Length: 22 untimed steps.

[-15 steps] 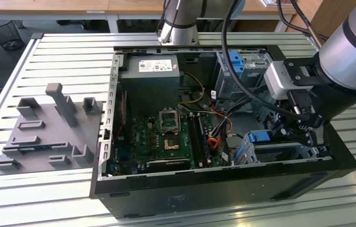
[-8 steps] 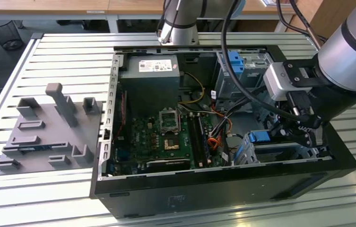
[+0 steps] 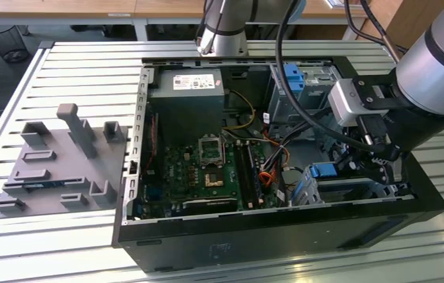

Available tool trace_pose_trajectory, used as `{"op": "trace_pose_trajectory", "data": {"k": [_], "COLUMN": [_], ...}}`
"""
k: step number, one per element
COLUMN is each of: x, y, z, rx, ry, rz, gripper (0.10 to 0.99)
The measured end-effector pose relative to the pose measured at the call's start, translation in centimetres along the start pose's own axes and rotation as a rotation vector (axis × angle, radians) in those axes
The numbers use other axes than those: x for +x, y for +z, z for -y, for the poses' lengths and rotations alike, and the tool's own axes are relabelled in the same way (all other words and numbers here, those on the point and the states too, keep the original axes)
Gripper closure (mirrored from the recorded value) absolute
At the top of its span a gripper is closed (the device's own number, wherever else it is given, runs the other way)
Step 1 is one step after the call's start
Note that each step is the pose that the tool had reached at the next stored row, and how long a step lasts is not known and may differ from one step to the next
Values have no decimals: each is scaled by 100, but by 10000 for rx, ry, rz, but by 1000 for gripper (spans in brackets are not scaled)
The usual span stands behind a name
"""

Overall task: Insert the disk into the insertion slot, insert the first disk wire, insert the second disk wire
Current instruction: 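Insert the second disk wire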

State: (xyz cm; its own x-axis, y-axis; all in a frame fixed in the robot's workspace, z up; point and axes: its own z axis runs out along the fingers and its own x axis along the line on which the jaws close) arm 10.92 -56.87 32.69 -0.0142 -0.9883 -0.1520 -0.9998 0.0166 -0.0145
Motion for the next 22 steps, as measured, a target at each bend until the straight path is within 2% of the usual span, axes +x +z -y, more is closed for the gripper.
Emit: {"op": "trace_pose_trajectory", "data": {"k": [2, 3, 13, 19, 20, 21, 22], "x": [0, 0, -11, -18, -19, -19, -20], "y": [0, 0, -69, -116, -120, -123, -127], "z": [0, 0, 1, 2, 2, 2, 2], "rx": [0, 1, 0, 1, 1, 1, 1], "ry": [0, 0, 0, -1, -1, -1, -1], "rz": [-1, 0, -7, -49, -54, -61, -69], "gripper": [929, 867, 867, 867, 882, 945, 945]}}
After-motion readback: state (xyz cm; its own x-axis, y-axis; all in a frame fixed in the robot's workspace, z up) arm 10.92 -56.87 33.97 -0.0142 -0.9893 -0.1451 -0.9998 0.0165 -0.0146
